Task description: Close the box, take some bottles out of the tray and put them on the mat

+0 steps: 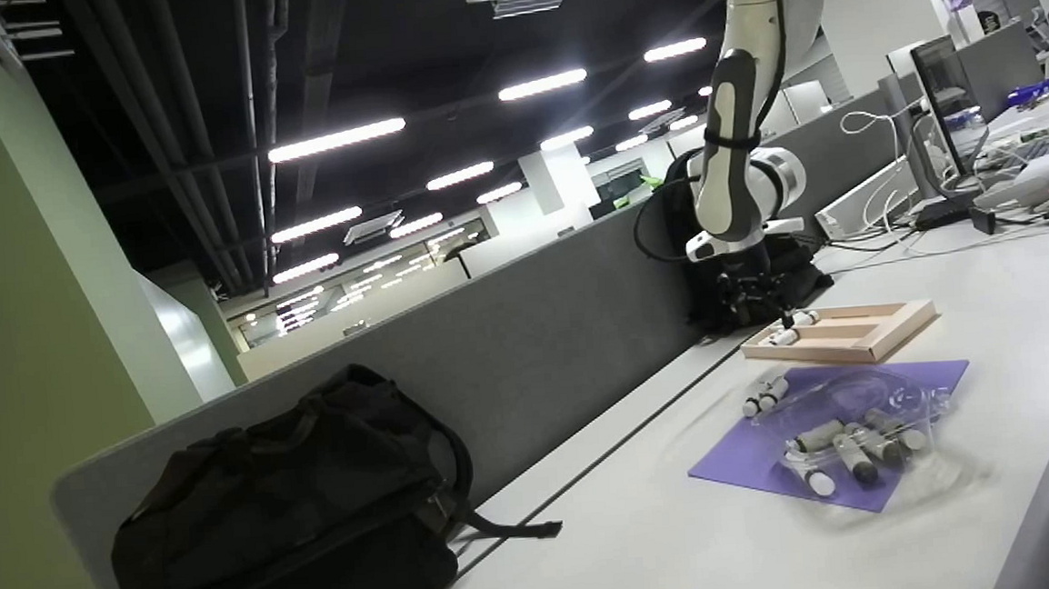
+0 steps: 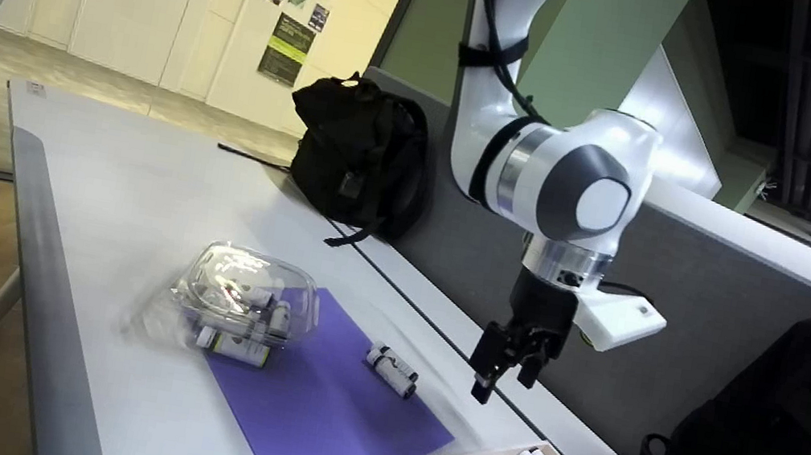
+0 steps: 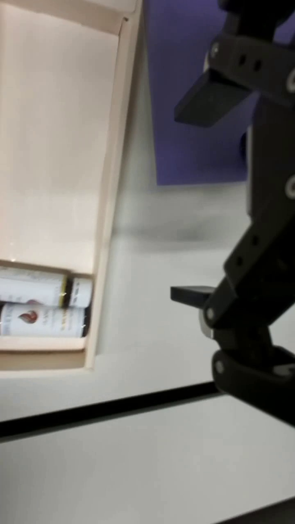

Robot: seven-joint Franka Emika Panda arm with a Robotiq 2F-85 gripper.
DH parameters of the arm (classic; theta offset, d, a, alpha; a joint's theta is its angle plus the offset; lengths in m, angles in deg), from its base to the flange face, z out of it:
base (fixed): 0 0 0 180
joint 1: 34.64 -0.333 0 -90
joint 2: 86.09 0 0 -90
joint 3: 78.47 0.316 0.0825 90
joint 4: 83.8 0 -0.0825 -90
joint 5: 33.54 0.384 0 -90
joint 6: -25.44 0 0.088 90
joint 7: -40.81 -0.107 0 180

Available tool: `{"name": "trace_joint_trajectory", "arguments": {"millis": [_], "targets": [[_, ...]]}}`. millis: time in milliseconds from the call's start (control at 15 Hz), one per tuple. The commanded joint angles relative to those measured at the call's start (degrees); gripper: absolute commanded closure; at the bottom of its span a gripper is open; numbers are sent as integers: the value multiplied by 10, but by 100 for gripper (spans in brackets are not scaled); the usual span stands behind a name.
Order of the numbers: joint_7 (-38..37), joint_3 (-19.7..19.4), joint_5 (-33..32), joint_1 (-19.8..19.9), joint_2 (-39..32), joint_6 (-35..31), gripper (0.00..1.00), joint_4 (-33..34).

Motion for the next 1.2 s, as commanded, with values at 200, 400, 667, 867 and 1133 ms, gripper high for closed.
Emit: {"name": "trace_joint_trajectory", "arguments": {"millis": [200,400,667,867,1133], "targets": [[-7,3,6,15,-19,-1,0,28],[-7,5,5,11,-19,-1,0,25],[-9,-1,-1,6,-54,-9,0,58],[-6,3,-1,12,-78,-18,0,79],[-6,12,6,24,-91,-29,0,97]]}}
